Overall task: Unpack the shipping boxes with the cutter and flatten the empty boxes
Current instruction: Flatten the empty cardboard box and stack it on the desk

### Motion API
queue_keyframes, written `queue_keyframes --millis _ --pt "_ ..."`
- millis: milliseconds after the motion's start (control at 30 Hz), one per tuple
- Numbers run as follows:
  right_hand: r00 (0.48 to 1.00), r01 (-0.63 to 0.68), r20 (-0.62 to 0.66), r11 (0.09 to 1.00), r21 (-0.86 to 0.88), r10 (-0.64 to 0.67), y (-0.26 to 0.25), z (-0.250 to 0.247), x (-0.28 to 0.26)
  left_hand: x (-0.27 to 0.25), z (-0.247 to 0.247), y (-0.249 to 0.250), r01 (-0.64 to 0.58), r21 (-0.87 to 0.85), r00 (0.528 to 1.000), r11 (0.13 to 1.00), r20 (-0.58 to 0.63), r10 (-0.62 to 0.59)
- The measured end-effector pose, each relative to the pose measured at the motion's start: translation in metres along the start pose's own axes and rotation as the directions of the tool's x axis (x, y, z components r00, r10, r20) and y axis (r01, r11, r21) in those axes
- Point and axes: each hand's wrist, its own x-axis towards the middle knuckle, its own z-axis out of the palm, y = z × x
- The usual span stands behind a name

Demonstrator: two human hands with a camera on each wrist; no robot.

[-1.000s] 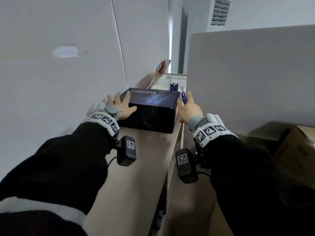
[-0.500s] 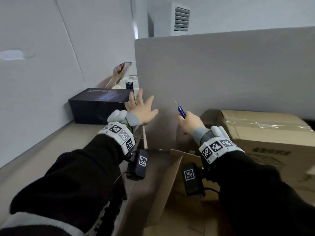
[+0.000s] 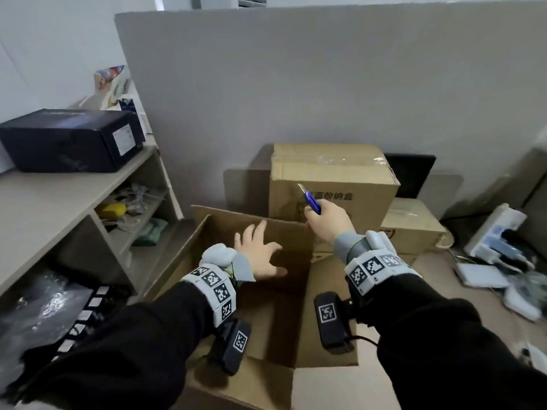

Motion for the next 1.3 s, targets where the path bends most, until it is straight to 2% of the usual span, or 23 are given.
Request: queue_keyframes --millis 67,133,233,333,400,500,600,700,800,833,867,967,1033,1100,1200,1300 --pt "1.0 -0.01 0.012 1.0 -0.027 0.011 0.016 0.001 -0.005 -0.009 0.019 0.01 -0.016 0.067 1.0 0.998 -0.003 0.017" --pt "0.999 -0.044 0.017 0.996 -0.071 0.045 0.034 0.005 -0.011 -0.017 0.035 0.017 0.015 0.066 0.999 0.998 0.035 -0.017" --pt "0.991 -0.13 -0.013 0.969 -0.211 0.131 0.061 0.014 -0.024 -0.028 0.053 0.026 0.056 0.045 0.977 0.997 0.201 -0.064" --pt "0.967 -0.253 -0.05 0.912 -0.324 0.251 0.081 0.016 -0.034 -0.037 0.065 0.038 0.018 0.049 0.943 0.999 0.33 -0.033" --pt "0.943 -0.326 -0.057 0.884 -0.334 0.327 0.09 0.017 -0.038 -0.041 0.072 0.047 0.022 -0.052 0.908 0.998 0.419 0.002" --pt "0.916 -0.391 -0.007 0.887 -0.244 0.402 0.098 0.018 -0.04 -0.048 0.074 0.058 0.045 -0.154 0.876 0.987 0.481 0.035" --pt "0.919 -0.372 0.07 0.912 -0.173 0.388 0.102 0.016 -0.039 -0.051 0.081 0.066 0.096 -0.243 0.832 0.965 0.552 0.056" --pt "0.943 -0.321 0.058 0.94 -0.119 0.329 0.101 0.013 -0.037 -0.054 0.085 0.073 0.142 -0.255 0.784 0.956 0.619 0.049" --pt "0.954 -0.288 0.068 0.955 -0.075 0.293 0.093 0.01 -0.036 -0.057 0.09 0.076 0.128 -0.17 0.694 0.977 0.719 0.034" --pt "0.959 -0.268 0.072 0.961 -0.071 0.273 0.089 0.009 -0.037 -0.06 0.093 0.078 0.098 -0.115 0.684 0.989 0.729 0.017" --pt "0.967 -0.24 0.07 0.968 -0.069 0.244 0.084 0.009 -0.037 -0.062 0.097 0.082 0.056 -0.059 0.691 0.997 0.723 0.004" --pt "0.988 -0.11 0.098 0.988 -0.107 0.121 0.064 0.008 -0.039 -0.072 0.108 0.084 0.018 -0.016 0.793 1.0 0.609 -0.005" --pt "0.986 -0.033 0.16 0.995 -0.093 0.048 0.048 0.007 -0.041 -0.082 0.107 0.074 0.022 -0.13 0.841 0.991 0.538 0.052" --pt "0.984 0.003 0.18 1.0 -0.005 -0.002 0.034 0.003 -0.041 -0.096 0.093 0.062 0.046 -0.274 0.876 0.96 0.474 0.093" --pt "0.988 0.037 0.144 0.992 0.123 -0.055 0.018 0.004 -0.04 -0.116 0.055 0.035 0.04 -0.366 0.917 0.93 0.383 0.111" --pt "0.984 0.044 0.171 0.995 0.088 -0.058 0.012 0.014 -0.038 -0.139 0.0 0.012 0.054 -0.518 0.941 0.854 0.312 0.13"
